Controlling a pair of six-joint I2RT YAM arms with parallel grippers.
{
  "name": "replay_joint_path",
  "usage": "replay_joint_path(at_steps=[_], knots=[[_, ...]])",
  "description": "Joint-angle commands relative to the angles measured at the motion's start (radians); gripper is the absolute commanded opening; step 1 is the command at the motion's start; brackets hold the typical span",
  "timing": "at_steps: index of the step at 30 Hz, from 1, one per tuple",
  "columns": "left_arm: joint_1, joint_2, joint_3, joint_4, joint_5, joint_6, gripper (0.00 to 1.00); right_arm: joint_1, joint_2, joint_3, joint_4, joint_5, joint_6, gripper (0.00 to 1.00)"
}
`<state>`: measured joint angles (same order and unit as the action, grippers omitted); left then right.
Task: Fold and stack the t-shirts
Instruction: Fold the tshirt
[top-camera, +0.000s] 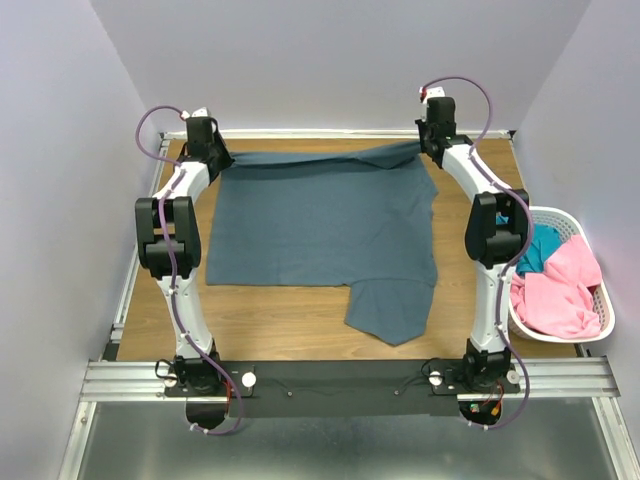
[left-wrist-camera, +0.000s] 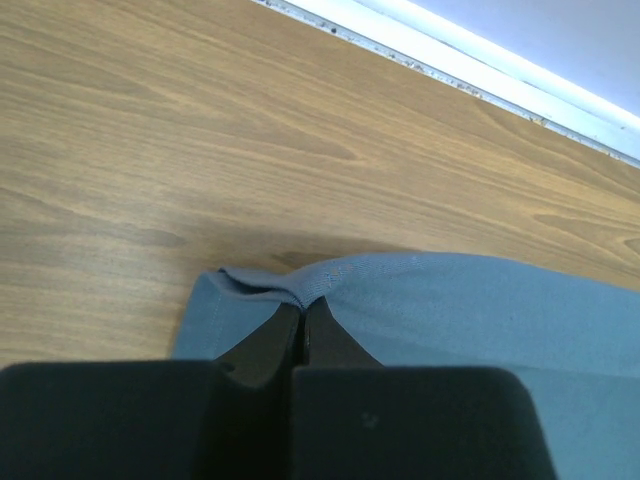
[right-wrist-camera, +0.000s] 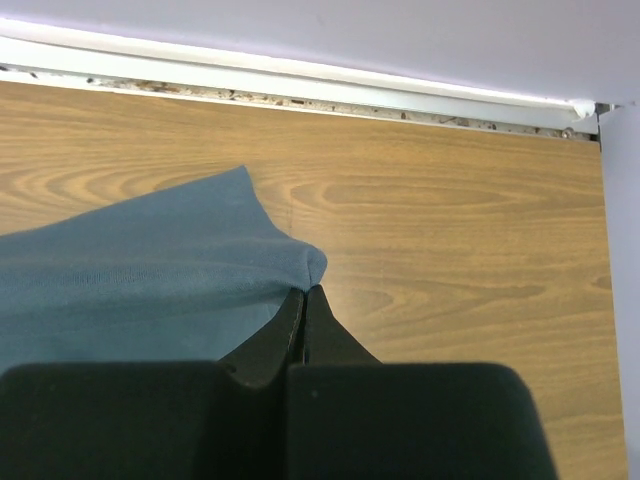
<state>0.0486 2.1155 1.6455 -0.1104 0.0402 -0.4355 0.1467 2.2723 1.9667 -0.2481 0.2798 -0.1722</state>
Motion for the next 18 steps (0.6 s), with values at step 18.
replay_joint_path(at_steps=[18], knots=[[0.036,-0.098,-0.006,-0.152,0.052,0.006,0.00,-0.006,-0.250,-0.172,-0.348,-0.203,0.350,0.00]])
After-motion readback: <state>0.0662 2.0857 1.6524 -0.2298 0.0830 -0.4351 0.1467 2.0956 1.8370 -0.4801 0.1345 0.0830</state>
